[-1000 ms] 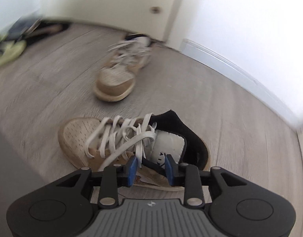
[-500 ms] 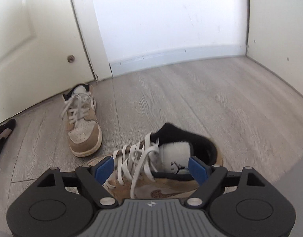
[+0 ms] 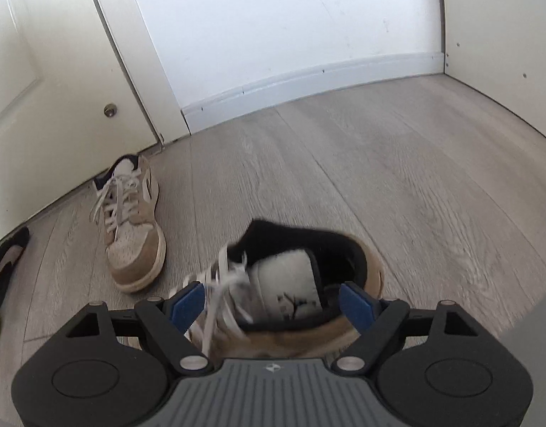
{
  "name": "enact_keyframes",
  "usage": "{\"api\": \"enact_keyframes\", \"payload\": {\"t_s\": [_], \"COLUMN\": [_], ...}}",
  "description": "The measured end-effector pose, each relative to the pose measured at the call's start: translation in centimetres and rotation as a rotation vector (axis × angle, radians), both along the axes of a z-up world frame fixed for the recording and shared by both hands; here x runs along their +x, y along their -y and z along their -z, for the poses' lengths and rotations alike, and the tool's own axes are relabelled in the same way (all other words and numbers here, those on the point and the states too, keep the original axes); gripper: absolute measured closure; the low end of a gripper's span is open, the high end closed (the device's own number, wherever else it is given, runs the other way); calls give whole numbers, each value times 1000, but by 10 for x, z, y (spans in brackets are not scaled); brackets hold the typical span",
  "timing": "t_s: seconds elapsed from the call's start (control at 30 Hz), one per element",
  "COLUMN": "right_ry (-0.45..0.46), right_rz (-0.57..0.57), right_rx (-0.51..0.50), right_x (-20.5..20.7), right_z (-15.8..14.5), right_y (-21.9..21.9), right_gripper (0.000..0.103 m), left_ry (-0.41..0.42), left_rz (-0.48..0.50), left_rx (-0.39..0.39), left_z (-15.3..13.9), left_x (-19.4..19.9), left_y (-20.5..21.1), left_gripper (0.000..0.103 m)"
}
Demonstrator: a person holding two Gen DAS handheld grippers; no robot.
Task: Organize scattered shoes
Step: 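Carry the tan Jordan sneaker by its collar toward the door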
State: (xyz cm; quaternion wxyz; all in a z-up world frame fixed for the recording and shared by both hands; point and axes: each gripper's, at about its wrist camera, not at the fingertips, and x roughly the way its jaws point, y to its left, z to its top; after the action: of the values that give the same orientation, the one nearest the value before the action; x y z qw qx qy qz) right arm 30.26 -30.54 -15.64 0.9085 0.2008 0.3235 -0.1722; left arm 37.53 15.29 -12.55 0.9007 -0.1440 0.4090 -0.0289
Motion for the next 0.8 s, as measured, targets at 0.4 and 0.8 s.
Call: {"api": "enact_keyframes", "payload": {"t_s": [0.4, 0.8], "right_ry": [-110, -145], "right_rz": [254, 182], "right_rx": [321, 225], "right_x": [-38, 12], "right_z": [15, 30], "right_y": [-12, -5], "right_gripper": [19, 15], "left_ry": [-11, -23], "left_rz": [-24, 27], "left_rx": [-15, -1], "left_z": [3, 6], "left_x": [4, 2], "left_y": [-4, 9], "left_gripper": [28, 28]}}
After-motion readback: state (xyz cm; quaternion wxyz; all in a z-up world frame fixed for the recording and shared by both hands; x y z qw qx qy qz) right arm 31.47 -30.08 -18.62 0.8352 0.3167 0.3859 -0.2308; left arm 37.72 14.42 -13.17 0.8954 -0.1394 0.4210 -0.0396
